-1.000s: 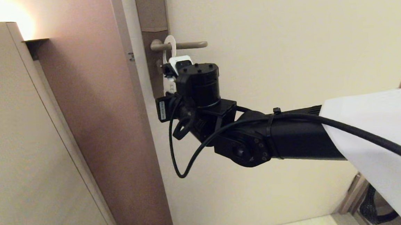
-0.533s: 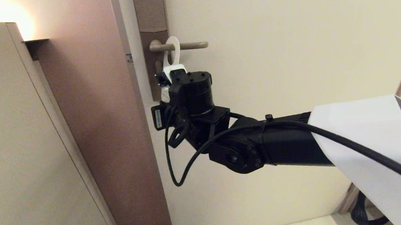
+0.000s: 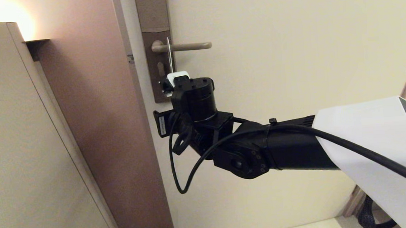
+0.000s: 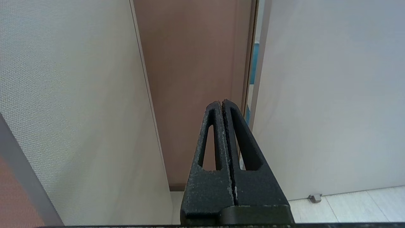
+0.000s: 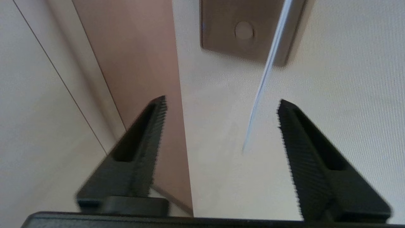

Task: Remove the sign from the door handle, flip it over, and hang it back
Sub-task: Hang the sign back with the other side facing out

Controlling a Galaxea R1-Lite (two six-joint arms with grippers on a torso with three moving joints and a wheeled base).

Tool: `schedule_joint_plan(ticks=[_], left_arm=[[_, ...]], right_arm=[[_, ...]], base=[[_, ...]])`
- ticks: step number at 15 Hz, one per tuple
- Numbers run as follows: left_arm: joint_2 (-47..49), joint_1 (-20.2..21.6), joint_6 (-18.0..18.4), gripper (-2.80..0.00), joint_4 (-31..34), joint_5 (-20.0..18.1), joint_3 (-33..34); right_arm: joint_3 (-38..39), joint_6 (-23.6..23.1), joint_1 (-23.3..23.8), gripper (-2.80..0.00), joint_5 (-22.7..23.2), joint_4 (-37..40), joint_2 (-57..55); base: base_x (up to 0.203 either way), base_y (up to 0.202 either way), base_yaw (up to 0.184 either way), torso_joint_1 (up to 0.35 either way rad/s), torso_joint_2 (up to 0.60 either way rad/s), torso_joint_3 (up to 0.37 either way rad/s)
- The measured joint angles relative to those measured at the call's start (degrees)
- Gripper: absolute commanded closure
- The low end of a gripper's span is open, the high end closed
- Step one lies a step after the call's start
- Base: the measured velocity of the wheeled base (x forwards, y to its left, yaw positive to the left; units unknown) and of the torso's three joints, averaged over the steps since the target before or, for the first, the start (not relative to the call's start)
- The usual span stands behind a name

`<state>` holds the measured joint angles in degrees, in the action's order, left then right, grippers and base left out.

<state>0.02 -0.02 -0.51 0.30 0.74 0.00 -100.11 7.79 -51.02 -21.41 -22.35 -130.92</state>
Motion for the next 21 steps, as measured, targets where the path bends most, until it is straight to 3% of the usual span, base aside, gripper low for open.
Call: schedule_joint_plan(ticks=[5,10,21], left_arm=[[0.00,-0.05,0.00,0.00,-0.01,0.02,0.00],[0.00,-0.02,0.00,0.00,0.00,0.02,0.00],[0.00,-0.02,0.00,0.00,0.02,0.02,0.00]], right_arm=[[5.00,0.74,0.24,-2.80,0.20,4.99,4.62],[7.04,5.55,2.53,-2.80,0.52,14.49,11.21],[4.09,5.41,4.46,-2.80,0.24,14.04,12.28]], base=[[0.000,0.000,0.000,0.000,0.00,0.000],[0.000,0.000,0.000,0.000,0.00,0.000],[0.000,0.000,0.000,0.000,0.00,0.000]])
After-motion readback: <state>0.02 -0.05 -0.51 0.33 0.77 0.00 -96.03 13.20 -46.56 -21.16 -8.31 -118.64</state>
